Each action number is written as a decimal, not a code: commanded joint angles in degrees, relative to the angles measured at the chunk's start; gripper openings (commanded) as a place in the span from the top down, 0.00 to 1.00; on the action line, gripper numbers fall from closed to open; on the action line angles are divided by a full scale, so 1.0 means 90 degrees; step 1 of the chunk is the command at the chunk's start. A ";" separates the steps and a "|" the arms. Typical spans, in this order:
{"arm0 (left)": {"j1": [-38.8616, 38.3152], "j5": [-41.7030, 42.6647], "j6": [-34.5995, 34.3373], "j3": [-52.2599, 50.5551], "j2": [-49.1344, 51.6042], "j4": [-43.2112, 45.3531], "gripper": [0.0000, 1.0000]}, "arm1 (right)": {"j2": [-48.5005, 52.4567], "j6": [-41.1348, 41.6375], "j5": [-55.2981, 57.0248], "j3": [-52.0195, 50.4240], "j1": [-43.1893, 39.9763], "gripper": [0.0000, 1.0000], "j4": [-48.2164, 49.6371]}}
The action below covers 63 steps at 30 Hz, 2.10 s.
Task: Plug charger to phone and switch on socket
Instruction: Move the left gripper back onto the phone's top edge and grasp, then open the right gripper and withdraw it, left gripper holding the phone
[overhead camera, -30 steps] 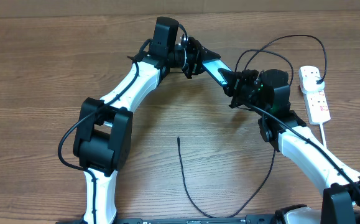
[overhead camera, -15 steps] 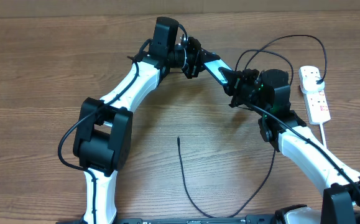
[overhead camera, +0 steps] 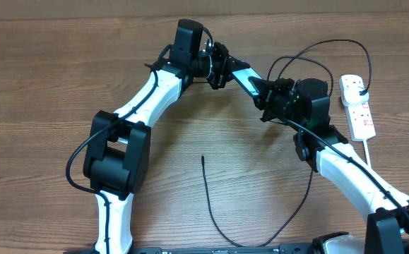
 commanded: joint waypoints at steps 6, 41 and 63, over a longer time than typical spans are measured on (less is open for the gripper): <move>-0.0087 0.0022 -0.0005 0.0010 0.0015 0.0039 0.96 | -0.0017 -0.0119 -0.0102 0.0121 0.0032 0.52 0.0051; 0.2565 0.3971 0.3198 0.0007 0.0015 0.0012 0.95 | -0.0027 -0.6800 -0.3113 0.0121 -0.0085 0.00 -0.1744; 0.2856 0.3978 0.3670 0.0005 0.0015 -0.0347 0.96 | -0.0027 -0.8626 0.1698 0.1819 0.2181 0.00 -0.6028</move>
